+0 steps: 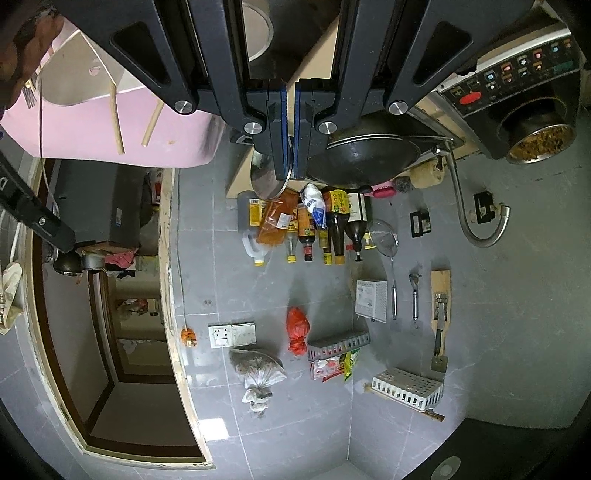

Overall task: Organize utensils
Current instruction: 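Lift both spoons and carry them toward the white utensil holder, then lower both spoons into the holder and open both tools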

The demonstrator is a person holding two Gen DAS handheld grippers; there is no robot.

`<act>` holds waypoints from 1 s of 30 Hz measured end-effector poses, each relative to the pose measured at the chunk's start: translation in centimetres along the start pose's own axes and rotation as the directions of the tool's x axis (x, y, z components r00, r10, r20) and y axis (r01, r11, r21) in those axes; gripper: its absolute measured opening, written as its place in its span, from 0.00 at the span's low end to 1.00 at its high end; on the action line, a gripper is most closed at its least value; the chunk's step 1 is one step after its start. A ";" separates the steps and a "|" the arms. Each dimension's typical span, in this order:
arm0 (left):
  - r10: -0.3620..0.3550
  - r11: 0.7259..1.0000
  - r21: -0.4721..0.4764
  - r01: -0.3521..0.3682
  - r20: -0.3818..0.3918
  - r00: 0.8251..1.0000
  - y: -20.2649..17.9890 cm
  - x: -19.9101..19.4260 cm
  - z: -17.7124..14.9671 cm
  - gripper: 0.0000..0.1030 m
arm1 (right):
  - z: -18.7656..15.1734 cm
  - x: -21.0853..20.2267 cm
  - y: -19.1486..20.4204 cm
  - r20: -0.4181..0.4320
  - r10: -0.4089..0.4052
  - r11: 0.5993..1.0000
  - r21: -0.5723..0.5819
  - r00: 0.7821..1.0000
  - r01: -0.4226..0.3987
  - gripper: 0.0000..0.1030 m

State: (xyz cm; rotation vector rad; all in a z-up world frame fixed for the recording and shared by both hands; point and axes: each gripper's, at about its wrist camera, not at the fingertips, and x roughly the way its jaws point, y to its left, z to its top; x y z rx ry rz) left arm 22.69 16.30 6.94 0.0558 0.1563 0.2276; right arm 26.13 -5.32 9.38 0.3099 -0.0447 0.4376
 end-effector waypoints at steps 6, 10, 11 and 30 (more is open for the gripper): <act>-0.026 1.000 -0.004 0.026 -0.012 1.000 -0.3 0.1 -0.5 0.01 | -1.1 0.3 0.1 -0.033 -0.007 0.999 -0.038 0.999 0.006 0.30; -0.069 0.998 -0.008 0.069 -0.021 0.997 -0.5 -0.1 -1.4 0.01 | -1.9 0.0 0.5 -0.081 0.008 0.994 -0.105 0.997 -0.016 0.30; -0.083 0.997 -0.011 0.083 -0.024 0.996 -0.5 -0.2 -1.6 0.02 | -2.2 -0.2 0.6 -0.094 0.013 0.992 -0.124 0.995 -0.025 0.30; -0.343 0.936 -0.118 0.332 -0.094 0.935 -0.9 -1.6 -1.6 0.21 | -2.9 -2.8 0.1 -0.212 0.054 0.981 -0.170 0.976 -0.092 0.50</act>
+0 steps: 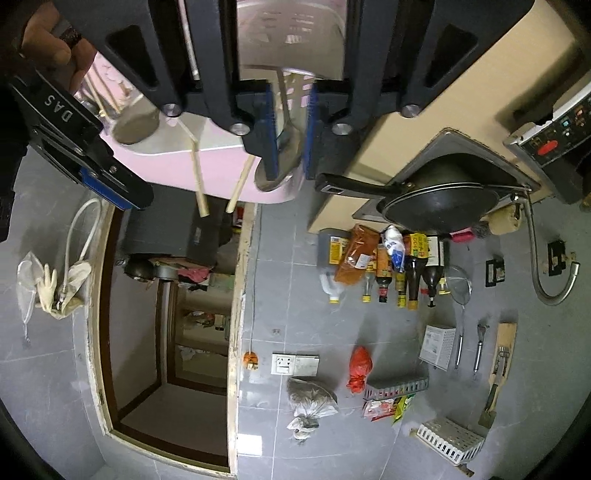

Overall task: Organize utensils
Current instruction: 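Lower both spoons into the holder and open both tools, then move both tools back to the utensil pile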

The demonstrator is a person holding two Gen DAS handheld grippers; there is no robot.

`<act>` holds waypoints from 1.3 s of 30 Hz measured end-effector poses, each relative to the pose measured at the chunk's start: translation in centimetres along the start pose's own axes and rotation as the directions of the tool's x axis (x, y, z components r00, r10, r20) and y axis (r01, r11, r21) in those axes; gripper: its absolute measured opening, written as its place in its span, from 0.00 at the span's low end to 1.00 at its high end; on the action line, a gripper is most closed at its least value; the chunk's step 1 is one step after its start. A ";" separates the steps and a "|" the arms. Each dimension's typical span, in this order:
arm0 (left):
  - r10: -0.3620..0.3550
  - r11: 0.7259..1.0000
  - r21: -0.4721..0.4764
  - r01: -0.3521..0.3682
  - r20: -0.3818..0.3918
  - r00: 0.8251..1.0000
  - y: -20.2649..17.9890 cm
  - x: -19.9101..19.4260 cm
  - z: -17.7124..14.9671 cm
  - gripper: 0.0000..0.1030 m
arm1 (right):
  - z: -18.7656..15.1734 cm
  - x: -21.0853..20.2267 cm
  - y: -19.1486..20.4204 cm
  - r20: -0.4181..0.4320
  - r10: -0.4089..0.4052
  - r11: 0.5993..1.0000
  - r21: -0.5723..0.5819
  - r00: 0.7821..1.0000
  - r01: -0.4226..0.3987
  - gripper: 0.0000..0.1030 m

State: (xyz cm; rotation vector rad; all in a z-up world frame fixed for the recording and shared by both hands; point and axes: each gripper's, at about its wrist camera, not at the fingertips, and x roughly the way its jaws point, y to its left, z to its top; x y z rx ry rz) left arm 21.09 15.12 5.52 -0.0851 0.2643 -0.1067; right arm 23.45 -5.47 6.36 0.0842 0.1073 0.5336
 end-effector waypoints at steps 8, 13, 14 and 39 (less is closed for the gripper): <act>0.006 1.000 -0.015 -0.005 0.042 0.999 -1.9 -1.6 1.6 0.48 | 2.0 -3.9 -2.6 0.039 -0.118 0.993 0.002 0.992 0.118 0.78; 0.020 1.000 0.013 -0.021 0.085 0.996 -5.1 -2.7 1.7 0.73 | 2.9 -7.1 -4.7 0.050 -0.235 0.971 -0.031 0.971 0.237 0.98; 0.019 0.999 0.027 -0.022 0.089 0.996 -5.9 -2.9 1.6 0.76 | 2.9 -7.9 -5.3 0.056 -0.266 0.963 -0.037 0.962 0.269 1.00; -0.123 0.946 0.261 0.195 -0.268 0.956 -20.8 3.1 -5.4 0.86 | -2.5 -16.6 -15.9 -0.258 -0.484 0.874 -0.189 0.836 0.448 1.00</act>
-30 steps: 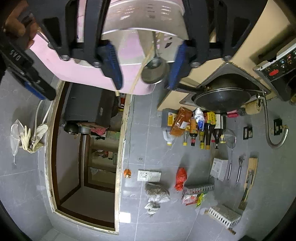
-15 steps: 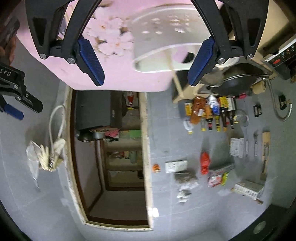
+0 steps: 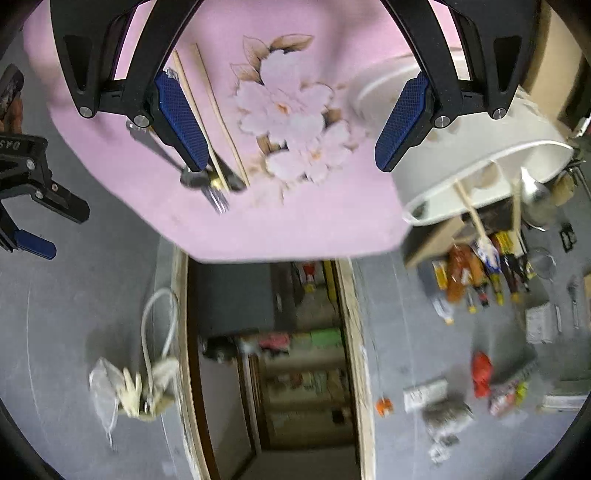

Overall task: Organize utensils
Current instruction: 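Move both tools back to the utensil pile, then close the left tool on a chopstick while the right tool grasps a fork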

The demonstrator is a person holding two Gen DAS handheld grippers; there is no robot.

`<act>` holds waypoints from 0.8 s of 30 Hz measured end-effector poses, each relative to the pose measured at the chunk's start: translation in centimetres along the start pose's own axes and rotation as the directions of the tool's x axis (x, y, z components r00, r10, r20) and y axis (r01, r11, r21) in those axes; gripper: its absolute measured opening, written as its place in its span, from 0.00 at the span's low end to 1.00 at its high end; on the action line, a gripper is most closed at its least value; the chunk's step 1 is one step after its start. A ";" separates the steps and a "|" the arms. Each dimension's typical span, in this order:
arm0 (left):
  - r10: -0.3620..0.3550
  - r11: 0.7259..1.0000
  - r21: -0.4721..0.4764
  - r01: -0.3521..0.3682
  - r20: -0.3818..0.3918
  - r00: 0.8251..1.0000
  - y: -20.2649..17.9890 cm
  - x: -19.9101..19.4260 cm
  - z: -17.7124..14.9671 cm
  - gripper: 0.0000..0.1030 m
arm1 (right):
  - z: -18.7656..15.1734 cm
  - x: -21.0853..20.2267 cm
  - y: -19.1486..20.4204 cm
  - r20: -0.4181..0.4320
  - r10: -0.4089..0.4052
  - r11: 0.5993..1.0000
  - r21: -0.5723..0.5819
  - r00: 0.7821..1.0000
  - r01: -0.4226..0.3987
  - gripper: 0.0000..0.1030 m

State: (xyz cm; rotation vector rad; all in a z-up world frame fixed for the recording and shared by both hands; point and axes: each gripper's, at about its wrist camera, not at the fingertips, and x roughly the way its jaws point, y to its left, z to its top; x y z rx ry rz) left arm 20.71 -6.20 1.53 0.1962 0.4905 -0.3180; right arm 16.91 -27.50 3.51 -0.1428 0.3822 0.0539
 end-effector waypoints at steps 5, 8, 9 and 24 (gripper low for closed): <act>-0.038 0.999 -0.002 0.038 -0.119 0.992 -0.6 2.9 -0.2 0.85 | -1.0 1.4 0.1 -0.087 0.058 0.998 -0.006 0.995 -0.059 0.90; -0.065 0.998 -0.013 0.063 -0.162 0.985 -0.7 4.0 -0.4 0.78 | -1.4 2.6 0.5 -0.146 0.098 0.995 -0.002 0.984 -0.100 0.80; -0.072 0.997 -0.014 0.071 -0.174 0.982 -0.8 4.3 -0.3 0.73 | -1.5 3.0 0.7 -0.169 0.115 0.993 0.004 0.979 -0.116 0.75; -0.278 0.958 -0.174 0.227 -0.383 0.881 -0.5 11.4 -0.6 0.25 | -2.4 7.5 2.5 -0.387 0.184 0.979 -0.010 0.904 -0.203 0.49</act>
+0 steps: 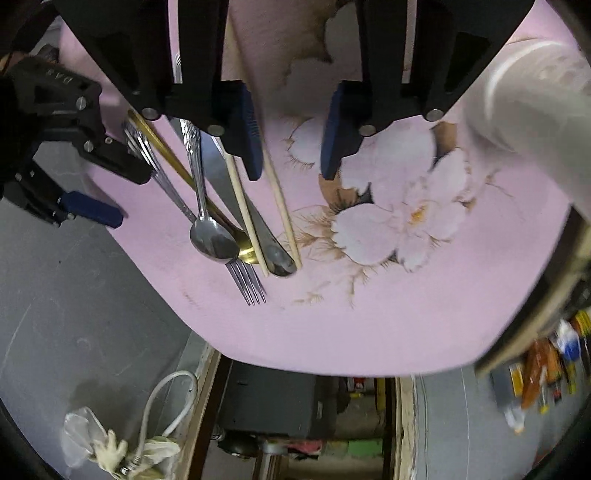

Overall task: Organize utensils
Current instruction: 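Close the left tool on a chopstick while the right tool grasps a fork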

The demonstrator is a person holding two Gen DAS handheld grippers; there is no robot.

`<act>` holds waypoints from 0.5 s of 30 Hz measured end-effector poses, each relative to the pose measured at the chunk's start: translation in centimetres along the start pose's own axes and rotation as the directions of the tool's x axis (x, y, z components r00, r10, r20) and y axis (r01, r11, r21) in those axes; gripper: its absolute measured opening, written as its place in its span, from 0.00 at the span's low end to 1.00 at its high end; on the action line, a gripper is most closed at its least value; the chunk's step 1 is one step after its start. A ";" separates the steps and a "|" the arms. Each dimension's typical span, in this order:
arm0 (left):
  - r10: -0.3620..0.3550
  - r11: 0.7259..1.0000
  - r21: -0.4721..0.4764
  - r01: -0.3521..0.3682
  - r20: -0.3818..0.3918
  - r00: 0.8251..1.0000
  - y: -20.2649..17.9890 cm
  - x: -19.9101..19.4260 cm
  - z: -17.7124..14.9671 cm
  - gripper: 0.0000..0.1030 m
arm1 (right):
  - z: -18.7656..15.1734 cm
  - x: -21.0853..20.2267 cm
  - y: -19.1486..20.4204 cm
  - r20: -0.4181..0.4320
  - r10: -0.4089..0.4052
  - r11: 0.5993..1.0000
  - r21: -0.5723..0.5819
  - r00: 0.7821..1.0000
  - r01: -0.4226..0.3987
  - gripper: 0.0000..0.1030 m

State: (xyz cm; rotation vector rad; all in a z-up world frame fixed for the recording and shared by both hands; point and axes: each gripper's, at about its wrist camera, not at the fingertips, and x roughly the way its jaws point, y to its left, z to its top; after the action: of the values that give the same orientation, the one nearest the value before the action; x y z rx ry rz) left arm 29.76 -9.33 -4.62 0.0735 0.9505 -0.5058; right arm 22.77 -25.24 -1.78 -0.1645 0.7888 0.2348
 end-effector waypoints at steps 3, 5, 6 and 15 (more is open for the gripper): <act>-0.017 1.000 -0.020 0.017 -0.008 1.000 0.3 0.4 0.4 0.22 | 0.7 0.5 -0.1 -0.018 0.017 1.000 0.004 1.000 -0.016 0.45; -0.015 1.000 -0.019 0.015 -0.009 1.000 0.4 0.4 0.5 0.21 | 1.1 0.9 -0.1 -0.030 0.029 1.000 0.008 0.999 -0.029 0.44; -0.016 1.000 -0.022 0.016 -0.010 1.000 0.6 0.3 0.6 0.19 | 1.3 1.1 -0.1 -0.037 0.038 0.999 0.010 0.999 -0.037 0.44; 0.001 0.998 -0.070 -0.001 -0.009 1.000 1.3 0.1 0.9 0.03 | 2.2 2.4 0.7 -0.100 0.021 1.000 -0.015 0.995 -0.022 0.33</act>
State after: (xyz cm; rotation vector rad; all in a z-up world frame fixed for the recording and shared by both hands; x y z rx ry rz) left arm 31.05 -8.43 -4.36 0.0133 0.9763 -0.4714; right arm 25.76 -23.70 -2.03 -0.1841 0.8883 0.2550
